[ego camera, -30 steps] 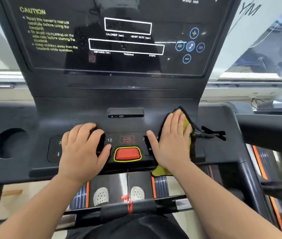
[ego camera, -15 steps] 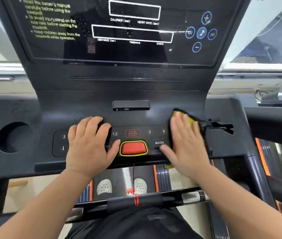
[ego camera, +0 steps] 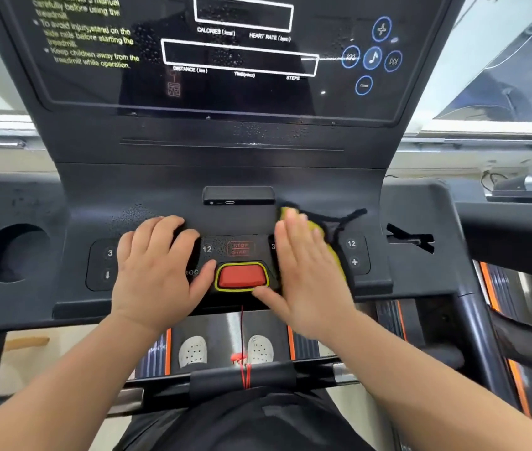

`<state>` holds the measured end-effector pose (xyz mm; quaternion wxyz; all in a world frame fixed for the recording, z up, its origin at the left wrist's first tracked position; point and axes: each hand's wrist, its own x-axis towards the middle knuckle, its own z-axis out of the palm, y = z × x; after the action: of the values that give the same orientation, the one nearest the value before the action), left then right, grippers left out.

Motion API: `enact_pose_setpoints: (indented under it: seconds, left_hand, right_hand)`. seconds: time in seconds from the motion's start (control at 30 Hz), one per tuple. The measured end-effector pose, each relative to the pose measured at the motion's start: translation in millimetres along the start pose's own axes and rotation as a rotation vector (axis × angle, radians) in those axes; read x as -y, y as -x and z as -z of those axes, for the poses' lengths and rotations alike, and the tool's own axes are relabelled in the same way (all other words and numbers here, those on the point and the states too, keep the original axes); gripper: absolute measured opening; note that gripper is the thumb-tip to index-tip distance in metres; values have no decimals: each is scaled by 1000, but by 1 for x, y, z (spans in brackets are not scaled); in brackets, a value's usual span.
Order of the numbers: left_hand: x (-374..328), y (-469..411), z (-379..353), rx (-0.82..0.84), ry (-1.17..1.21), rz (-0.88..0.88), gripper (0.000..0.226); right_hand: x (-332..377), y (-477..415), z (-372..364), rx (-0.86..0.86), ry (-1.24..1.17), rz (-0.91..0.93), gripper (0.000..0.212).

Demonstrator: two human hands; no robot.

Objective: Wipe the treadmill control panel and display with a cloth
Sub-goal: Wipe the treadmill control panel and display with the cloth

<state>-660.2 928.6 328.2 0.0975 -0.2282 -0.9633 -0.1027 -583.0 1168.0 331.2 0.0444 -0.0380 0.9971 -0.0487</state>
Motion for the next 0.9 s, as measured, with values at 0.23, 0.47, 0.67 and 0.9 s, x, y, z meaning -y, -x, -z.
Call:
enact_pose_setpoints:
  seconds: [0.23, 0.47, 0.67, 0.9]
  left_hand:
    - [-1, 0, 0, -21, -2, 1, 46]
    - [-1, 0, 0, -4, -1, 13, 49]
    - [1, 1, -1, -42, 11, -3, 47]
    - [0, 1, 0, -30, 10, 2, 48]
  right_hand:
    - [-38, 4, 12, 29, 56, -364, 112]
    - [39, 12, -7, 54, 29, 43, 104]
    - [-46, 35, -1, -4, 41, -106, 102]
    - [-16, 7, 8, 23, 110, -292, 107]
